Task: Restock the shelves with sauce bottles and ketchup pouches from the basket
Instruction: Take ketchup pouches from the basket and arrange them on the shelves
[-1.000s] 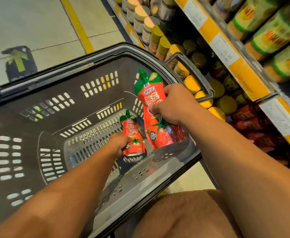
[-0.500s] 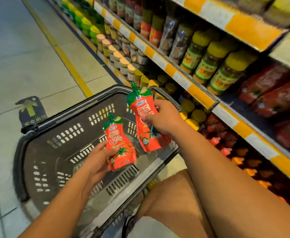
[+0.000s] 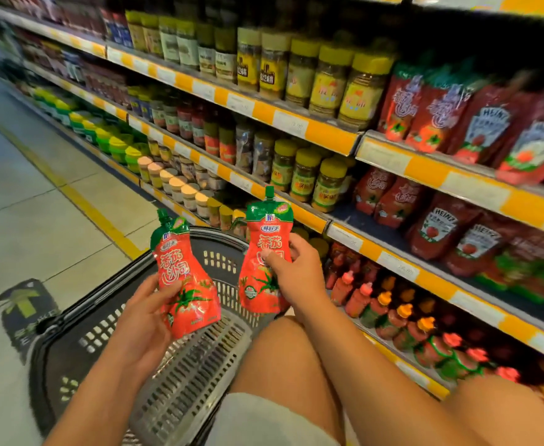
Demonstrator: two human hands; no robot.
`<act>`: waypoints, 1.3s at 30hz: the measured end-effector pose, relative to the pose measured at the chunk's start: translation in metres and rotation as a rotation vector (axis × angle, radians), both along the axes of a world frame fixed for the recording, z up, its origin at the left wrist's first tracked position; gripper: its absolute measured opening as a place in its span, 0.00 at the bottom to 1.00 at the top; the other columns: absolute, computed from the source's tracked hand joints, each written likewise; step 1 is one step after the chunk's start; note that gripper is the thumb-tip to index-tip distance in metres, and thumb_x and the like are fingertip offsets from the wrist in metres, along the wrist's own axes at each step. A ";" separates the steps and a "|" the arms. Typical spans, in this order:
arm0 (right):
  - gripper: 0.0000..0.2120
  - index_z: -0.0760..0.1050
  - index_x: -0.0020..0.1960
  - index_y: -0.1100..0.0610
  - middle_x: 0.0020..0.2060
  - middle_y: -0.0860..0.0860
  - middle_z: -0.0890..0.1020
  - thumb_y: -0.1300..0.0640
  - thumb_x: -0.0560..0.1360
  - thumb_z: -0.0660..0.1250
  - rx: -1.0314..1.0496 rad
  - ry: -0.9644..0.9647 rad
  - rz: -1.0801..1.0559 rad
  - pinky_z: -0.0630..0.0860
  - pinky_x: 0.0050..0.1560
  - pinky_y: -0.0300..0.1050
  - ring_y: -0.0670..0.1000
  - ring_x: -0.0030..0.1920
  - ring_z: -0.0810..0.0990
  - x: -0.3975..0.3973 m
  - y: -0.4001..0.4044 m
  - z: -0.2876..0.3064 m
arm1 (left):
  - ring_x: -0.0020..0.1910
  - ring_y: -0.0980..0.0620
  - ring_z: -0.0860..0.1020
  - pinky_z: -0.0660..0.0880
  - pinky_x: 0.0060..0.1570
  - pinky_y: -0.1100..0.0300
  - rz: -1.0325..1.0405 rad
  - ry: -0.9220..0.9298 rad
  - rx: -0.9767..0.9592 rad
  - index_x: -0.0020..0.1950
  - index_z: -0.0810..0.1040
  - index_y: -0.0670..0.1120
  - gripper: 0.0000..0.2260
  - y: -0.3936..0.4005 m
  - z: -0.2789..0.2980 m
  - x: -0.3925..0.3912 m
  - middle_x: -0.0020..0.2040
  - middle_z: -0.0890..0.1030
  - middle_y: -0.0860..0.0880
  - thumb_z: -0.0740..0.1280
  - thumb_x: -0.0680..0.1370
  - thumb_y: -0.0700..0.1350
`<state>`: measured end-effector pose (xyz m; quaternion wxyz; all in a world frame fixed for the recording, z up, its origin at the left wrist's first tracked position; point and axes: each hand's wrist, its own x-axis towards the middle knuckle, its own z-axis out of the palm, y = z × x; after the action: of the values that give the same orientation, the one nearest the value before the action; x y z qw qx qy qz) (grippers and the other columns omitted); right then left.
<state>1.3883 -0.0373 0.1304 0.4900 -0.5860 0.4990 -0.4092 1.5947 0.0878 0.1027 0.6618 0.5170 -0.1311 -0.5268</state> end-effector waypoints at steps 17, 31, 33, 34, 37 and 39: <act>0.10 0.78 0.53 0.44 0.47 0.45 0.87 0.58 0.78 0.74 -0.102 -0.053 -0.255 0.82 0.48 0.47 0.44 0.46 0.87 -0.107 -0.019 0.061 | 0.50 0.41 0.86 0.83 0.50 0.45 -0.316 -0.142 -0.136 0.63 0.80 0.44 0.13 -0.064 0.076 -0.098 0.55 0.86 0.39 0.69 0.78 0.36; 0.04 0.82 0.45 0.53 0.40 0.51 0.87 0.59 0.71 0.73 0.038 -0.010 -0.483 0.84 0.50 0.62 0.55 0.43 0.86 -0.185 -0.073 0.030 | 0.43 0.46 0.86 0.82 0.41 0.52 -0.192 -0.447 0.024 0.52 0.82 0.49 0.09 -0.160 0.053 -0.200 0.46 0.87 0.46 0.75 0.75 0.37; 0.03 0.81 0.42 0.54 0.38 0.52 0.86 0.60 0.69 0.72 0.050 0.035 -0.484 0.83 0.46 0.60 0.57 0.41 0.85 -0.192 -0.085 0.028 | 0.44 0.46 0.86 0.83 0.42 0.51 -0.193 -0.471 0.059 0.52 0.82 0.47 0.08 -0.182 0.054 -0.209 0.47 0.87 0.45 0.75 0.75 0.38; 0.03 0.79 0.41 0.54 0.37 0.52 0.85 0.61 0.69 0.72 0.046 0.066 -0.478 0.82 0.42 0.58 0.57 0.39 0.84 -0.195 -0.090 0.027 | 0.44 0.45 0.86 0.84 0.44 0.48 -0.207 -0.479 0.079 0.52 0.82 0.47 0.08 -0.193 0.053 -0.213 0.47 0.86 0.45 0.75 0.75 0.38; 0.06 0.77 0.39 0.53 0.34 0.49 0.83 0.62 0.72 0.71 0.022 0.150 -0.428 0.74 0.36 0.48 0.51 0.33 0.79 -0.203 -0.103 0.021 | 0.40 0.44 0.84 0.81 0.38 0.50 -0.255 -0.492 0.120 0.52 0.82 0.45 0.07 -0.224 0.046 -0.222 0.48 0.86 0.42 0.74 0.76 0.39; 0.06 0.78 0.39 0.53 0.35 0.48 0.84 0.62 0.72 0.71 0.032 0.206 -0.379 0.74 0.36 0.45 0.50 0.35 0.80 -0.208 -0.110 0.014 | 0.35 0.47 0.82 0.75 0.32 0.58 -0.274 -0.494 0.121 0.52 0.83 0.45 0.07 -0.240 0.041 -0.226 0.47 0.86 0.41 0.74 0.76 0.38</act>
<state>1.1801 -0.1470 0.1442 0.3600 -0.5123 0.6543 -0.4241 1.3687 -0.1522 0.1440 0.5003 0.6458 -0.3255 -0.4762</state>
